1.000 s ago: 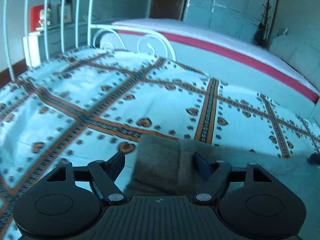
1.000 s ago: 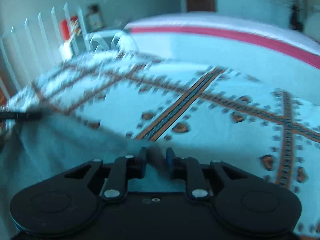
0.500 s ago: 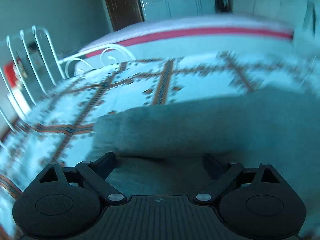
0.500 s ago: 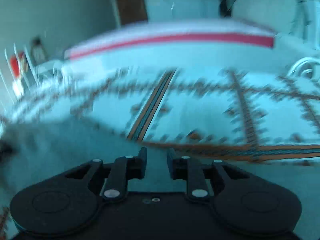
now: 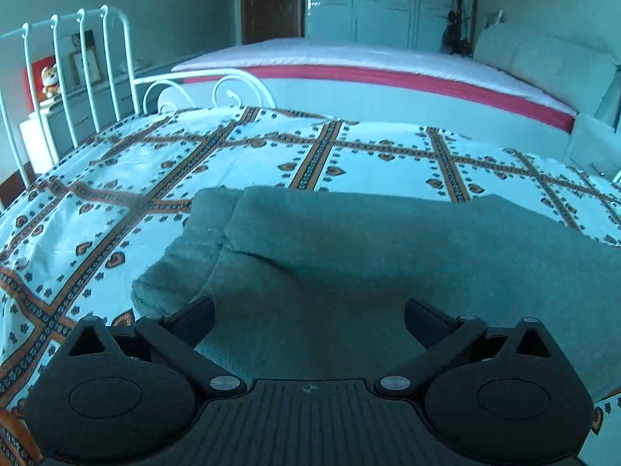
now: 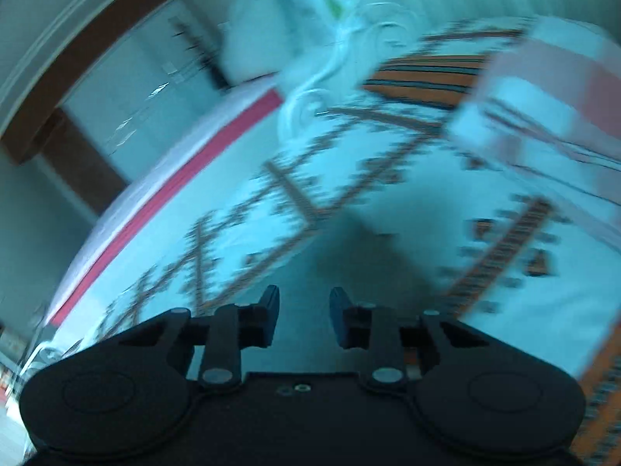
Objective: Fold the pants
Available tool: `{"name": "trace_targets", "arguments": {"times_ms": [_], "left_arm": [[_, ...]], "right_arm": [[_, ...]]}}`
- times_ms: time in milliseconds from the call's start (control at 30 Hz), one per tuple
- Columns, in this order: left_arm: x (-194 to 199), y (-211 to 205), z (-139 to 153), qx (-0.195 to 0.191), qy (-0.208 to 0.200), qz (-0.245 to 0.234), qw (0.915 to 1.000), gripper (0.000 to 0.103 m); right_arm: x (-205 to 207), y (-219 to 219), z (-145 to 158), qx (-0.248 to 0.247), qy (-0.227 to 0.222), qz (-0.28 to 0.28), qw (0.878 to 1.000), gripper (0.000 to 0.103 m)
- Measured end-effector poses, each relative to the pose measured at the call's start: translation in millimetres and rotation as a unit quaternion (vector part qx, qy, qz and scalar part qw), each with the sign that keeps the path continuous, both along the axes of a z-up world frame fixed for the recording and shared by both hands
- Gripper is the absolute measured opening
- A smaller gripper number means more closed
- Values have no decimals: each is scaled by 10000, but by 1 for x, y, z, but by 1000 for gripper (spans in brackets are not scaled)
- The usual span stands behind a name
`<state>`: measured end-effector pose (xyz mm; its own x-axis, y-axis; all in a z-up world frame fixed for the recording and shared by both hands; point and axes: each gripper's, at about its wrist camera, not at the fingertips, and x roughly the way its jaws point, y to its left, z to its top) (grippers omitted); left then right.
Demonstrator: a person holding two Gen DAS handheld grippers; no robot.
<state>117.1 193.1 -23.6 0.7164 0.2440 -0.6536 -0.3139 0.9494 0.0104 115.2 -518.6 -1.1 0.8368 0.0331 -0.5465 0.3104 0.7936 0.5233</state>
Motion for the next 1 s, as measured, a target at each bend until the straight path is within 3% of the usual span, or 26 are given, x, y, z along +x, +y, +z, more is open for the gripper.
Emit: {"name": "trace_targets", "arguments": {"times_ms": [100, 233, 367, 500, 567, 733, 867, 1000], "left_arm": [[1, -9, 6, -159, -91, 34, 9998, 103], [5, -28, 9, -294, -99, -106, 9995, 103], [13, -46, 7, -219, 12, -214, 9995, 103], [18, -56, 3, -81, 165, -278, 9994, 103], [20, -59, 2, -3, 240, -316, 9992, 103], [21, -59, -3, 102, 383, -333, 9987, 103], [22, -56, -7, 89, 519, -262, 9983, 103], [21, -55, -10, 74, 552, -222, 9982, 103]], "right_arm": [[-7, -16, -17, 40, 286, -138, 9995, 22], [-9, -31, -31, 341, 345, -186, 9986, 22], [-10, -33, -36, 600, 260, -160, 9977, 22], [3, -37, -53, 855, 547, -219, 9946, 22], [4, -41, -56, 993, 426, -271, 9938, 21], [5, -48, -60, 1063, 402, -188, 9933, 6], [5, -47, -57, 967, 365, -38, 9946, 9], [6, -49, -61, 1205, 367, -133, 9919, 13]]}}
